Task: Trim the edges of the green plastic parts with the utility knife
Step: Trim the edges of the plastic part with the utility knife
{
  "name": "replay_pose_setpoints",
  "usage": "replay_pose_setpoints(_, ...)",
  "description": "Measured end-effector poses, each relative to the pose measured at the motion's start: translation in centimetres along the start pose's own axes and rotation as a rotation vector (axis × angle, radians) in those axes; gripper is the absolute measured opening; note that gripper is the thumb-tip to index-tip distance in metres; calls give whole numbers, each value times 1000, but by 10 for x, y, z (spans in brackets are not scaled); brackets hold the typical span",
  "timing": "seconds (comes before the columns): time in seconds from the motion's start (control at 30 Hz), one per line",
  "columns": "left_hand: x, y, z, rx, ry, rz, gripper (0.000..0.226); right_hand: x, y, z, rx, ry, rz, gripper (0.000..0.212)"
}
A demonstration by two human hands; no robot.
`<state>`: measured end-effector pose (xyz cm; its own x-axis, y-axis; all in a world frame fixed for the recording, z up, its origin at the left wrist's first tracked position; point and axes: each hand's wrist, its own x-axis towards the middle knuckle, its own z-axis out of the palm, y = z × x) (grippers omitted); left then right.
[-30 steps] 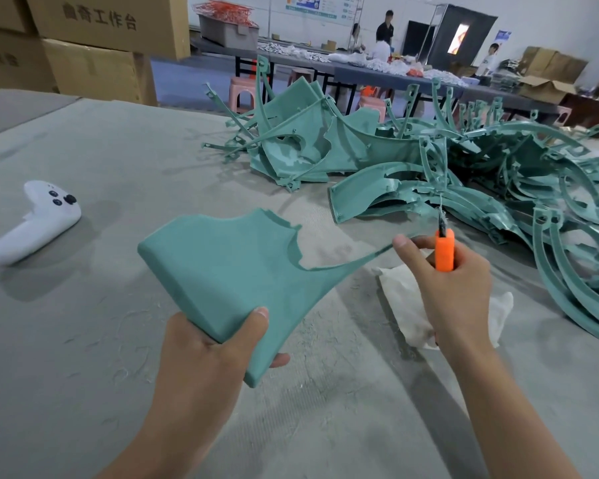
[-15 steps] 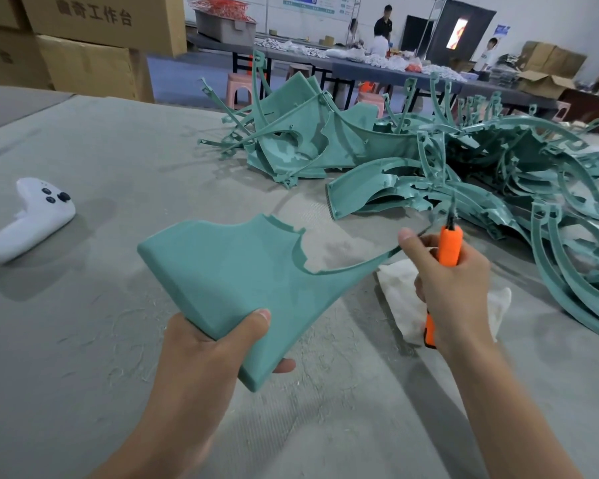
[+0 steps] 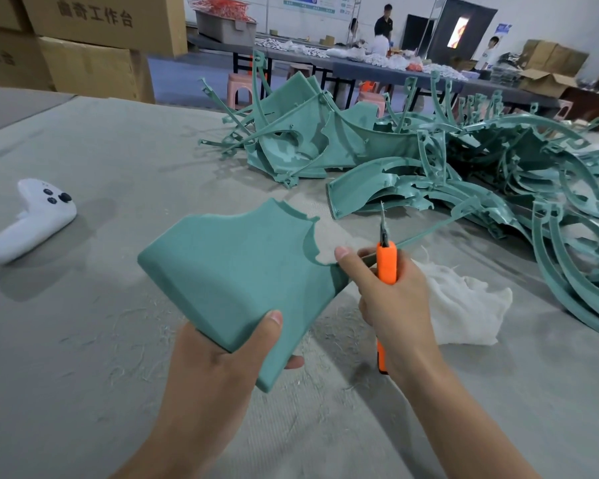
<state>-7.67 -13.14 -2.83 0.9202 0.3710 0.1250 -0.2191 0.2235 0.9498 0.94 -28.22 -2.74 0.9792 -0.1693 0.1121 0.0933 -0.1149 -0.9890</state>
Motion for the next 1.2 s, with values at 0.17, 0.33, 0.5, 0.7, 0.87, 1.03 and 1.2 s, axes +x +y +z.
replay_pose_setpoints(0.17,1,-1,1,-20,17,16,22,-4,-5,-1,-33,-71,-60,59)
replay_pose_setpoints(0.33,4,0,-3,-70,9,3,21,-9,-7,-1,-103,-154,-132,56)
replay_pose_setpoints(0.5,3,-1,-4,-91,3,-29,21,-5,-9,-4,-30,-122,-84,42)
replay_pose_setpoints(0.7,2,-1,-4,-92,-11,-30,23,-2,-9,-7,-19,-54,-70,39)
replay_pose_setpoints(0.87,1,-1,-2,-66,-9,-11,26,-4,-5,-4,-128,-49,-123,43)
replay_pose_setpoints(1.03,1,0,-3,-99,-11,-26,27,-6,-2,-2,-194,-59,-220,42)
replay_pose_setpoints(1.2,-1,1,0,-56,2,-5,27,-8,-6,-1,-175,-27,-188,59)
